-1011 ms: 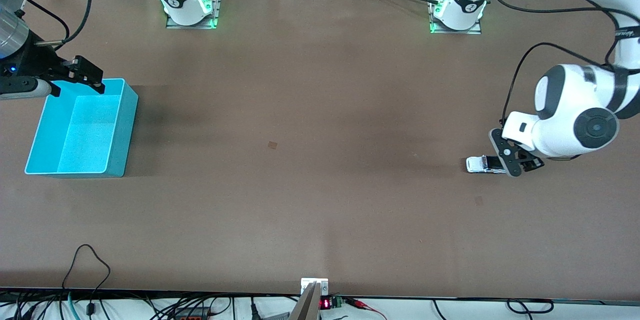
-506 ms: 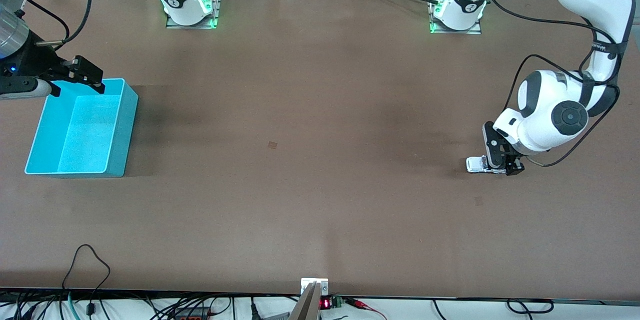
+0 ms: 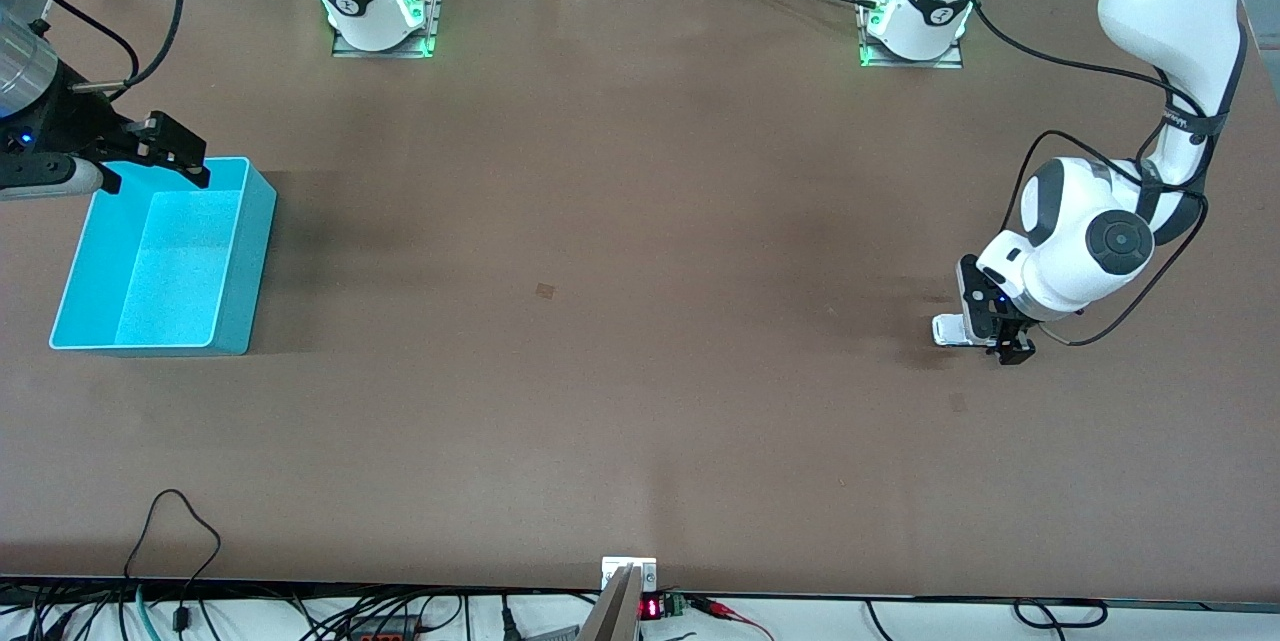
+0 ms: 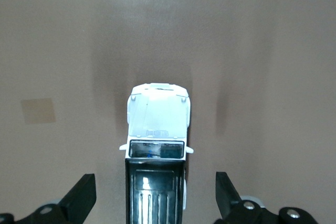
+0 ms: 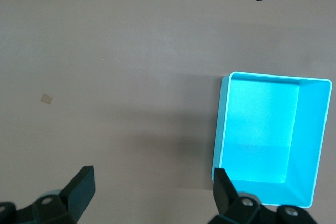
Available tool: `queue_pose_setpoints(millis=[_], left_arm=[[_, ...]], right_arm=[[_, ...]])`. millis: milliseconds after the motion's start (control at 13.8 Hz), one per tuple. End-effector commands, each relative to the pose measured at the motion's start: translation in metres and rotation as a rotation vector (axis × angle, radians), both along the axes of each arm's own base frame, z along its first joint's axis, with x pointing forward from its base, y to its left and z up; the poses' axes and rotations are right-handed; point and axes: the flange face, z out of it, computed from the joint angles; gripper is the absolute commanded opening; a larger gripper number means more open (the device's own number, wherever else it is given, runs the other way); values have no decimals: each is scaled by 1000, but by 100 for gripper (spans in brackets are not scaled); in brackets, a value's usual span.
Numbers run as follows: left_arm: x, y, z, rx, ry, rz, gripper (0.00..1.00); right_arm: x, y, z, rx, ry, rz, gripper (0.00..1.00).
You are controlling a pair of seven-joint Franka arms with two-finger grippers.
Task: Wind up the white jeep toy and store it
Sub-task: 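Close the left gripper on the jeep and press it down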
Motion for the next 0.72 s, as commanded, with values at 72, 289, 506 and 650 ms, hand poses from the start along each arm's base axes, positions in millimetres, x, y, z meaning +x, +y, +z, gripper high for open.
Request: queue_pose_setpoints(millis=[72,289,506,650], left_arm=[[1,5,-3,9,-5,-39,73],[2,5,-5,8,0,-75,40],[2,7,-5,8,3,-90,30],[1,8,-7,7,6,-91,30]], right_arm=[[-4,1,6,-10,0,9,100],[-4,1,5,-10,2,8,100],[-4,4,6,-10,0,6,100],[-4,4,6,-10,0,5,100]])
